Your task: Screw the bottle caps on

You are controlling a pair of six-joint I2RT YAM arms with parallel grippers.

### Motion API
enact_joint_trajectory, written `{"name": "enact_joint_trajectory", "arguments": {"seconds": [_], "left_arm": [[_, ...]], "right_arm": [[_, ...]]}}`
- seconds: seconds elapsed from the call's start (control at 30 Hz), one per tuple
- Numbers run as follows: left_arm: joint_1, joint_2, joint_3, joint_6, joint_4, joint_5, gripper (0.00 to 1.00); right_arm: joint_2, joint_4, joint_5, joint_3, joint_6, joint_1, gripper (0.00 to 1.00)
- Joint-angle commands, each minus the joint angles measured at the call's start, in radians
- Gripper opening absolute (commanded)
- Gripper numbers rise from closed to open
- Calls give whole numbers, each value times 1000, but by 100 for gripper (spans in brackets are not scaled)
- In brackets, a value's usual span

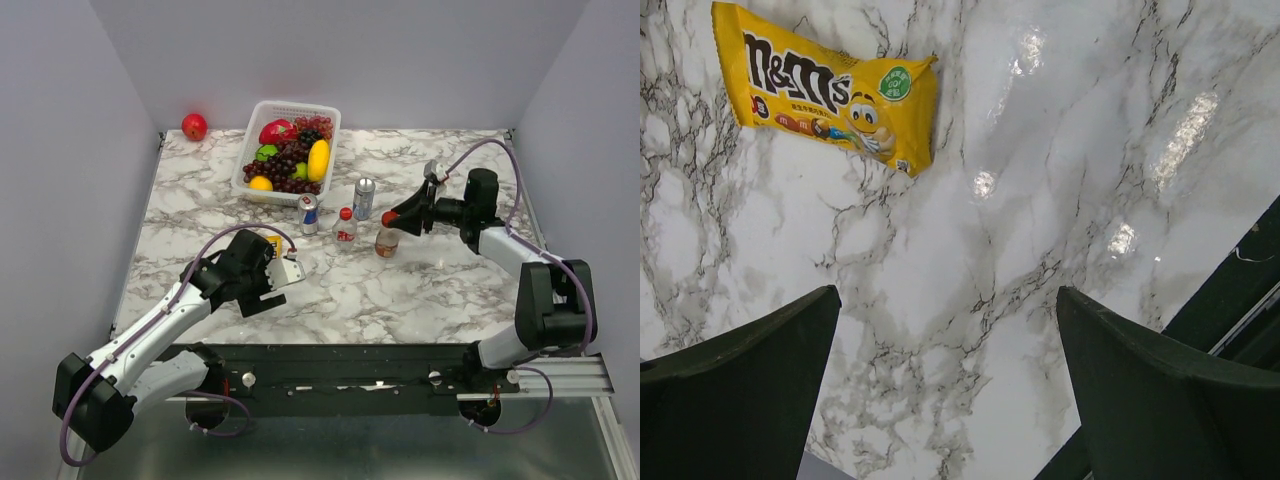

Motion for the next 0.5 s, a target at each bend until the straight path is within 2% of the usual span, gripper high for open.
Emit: {"name": "enact_joint_trajectory", "arguments": {"seconds": [0.0, 0.1, 0.27, 0.47], "left_arm": [[-3, 2, 1, 10, 17, -15, 98], [-3, 2, 0, 14, 17, -15, 99], [-3, 2, -6, 18, 34, -12, 99], [-3, 3, -12, 20, 53, -11, 98]], "right_arm": [[16, 69, -37, 23, 51, -5, 34], [24, -56, -7, 68, -56, -5, 37], [64, -204, -1, 144, -112, -5, 40], [93, -251, -22, 184, -129, -6, 44]]}}
